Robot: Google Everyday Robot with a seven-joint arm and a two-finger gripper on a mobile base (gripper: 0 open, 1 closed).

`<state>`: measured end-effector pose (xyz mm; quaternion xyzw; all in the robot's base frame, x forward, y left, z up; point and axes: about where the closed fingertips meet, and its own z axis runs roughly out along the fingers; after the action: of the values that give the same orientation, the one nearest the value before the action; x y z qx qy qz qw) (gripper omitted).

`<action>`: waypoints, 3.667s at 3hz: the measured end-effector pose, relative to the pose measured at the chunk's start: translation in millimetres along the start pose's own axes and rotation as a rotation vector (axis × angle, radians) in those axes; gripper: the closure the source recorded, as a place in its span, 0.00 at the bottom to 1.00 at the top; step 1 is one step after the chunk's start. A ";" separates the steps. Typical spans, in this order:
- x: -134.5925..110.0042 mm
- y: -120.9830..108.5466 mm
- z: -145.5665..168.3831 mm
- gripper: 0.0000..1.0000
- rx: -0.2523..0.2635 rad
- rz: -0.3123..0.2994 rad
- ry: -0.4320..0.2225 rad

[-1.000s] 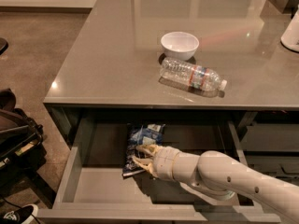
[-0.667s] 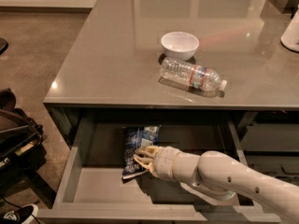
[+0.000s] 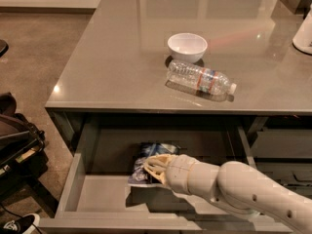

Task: Pick blue chip bag from top drawer and place on counter

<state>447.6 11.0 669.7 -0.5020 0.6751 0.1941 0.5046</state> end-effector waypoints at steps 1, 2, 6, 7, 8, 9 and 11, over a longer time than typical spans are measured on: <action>-32.3 -17.2 -40.3 1.00 0.020 0.015 0.041; -88.0 -54.8 -84.1 1.00 0.025 -0.059 0.101; -230.7 -117.7 -168.6 1.00 0.051 -0.247 0.096; -263.5 -150.7 -130.7 1.00 -0.015 -0.318 -0.002; -282.0 -185.2 -78.7 1.00 -0.106 -0.343 -0.104; -296.0 -185.1 5.5 1.00 -0.272 -0.342 -0.257; -303.6 -176.4 46.7 0.58 -0.334 -0.329 -0.305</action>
Offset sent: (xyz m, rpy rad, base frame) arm 0.0122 -0.0679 0.2463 -0.2587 -0.0823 0.0479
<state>620.4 119.0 959.5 -0.6459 0.4595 0.2916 0.5354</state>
